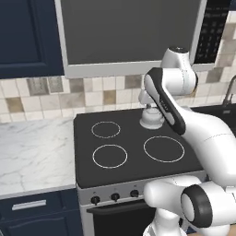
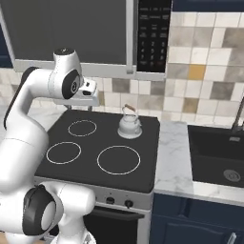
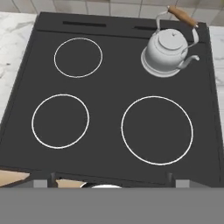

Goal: The kettle is done boiling. Turn off the stove, then wait for 300 timesteps before moving the kettle to the dining table.

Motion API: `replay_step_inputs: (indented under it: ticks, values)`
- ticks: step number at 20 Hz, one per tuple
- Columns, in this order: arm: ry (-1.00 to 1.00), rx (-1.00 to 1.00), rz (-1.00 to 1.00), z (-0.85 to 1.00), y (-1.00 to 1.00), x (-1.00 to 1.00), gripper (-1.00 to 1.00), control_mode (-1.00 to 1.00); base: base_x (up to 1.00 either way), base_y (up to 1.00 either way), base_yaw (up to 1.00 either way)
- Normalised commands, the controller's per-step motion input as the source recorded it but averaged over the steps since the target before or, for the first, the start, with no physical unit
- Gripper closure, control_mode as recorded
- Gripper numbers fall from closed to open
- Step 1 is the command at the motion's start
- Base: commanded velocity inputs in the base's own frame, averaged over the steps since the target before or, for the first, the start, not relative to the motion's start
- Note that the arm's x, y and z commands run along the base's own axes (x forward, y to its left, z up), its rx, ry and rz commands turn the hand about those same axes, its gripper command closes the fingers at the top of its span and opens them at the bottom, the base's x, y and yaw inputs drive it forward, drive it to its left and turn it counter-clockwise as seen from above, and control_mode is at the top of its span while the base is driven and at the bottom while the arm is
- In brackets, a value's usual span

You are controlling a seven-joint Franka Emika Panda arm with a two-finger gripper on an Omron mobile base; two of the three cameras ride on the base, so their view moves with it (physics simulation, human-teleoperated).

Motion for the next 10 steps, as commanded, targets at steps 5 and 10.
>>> replay_step_inputs:
  ticks: [5,10]
  values:
    - [0.00,0.00,0.00,0.00,0.00,0.00,-1.00,1.00,-0.11,-0.48,0.00]
    - [0.00,0.00,0.00,0.00,0.00,0.00,-1.00,1.00,-0.07,-0.45,0.00]
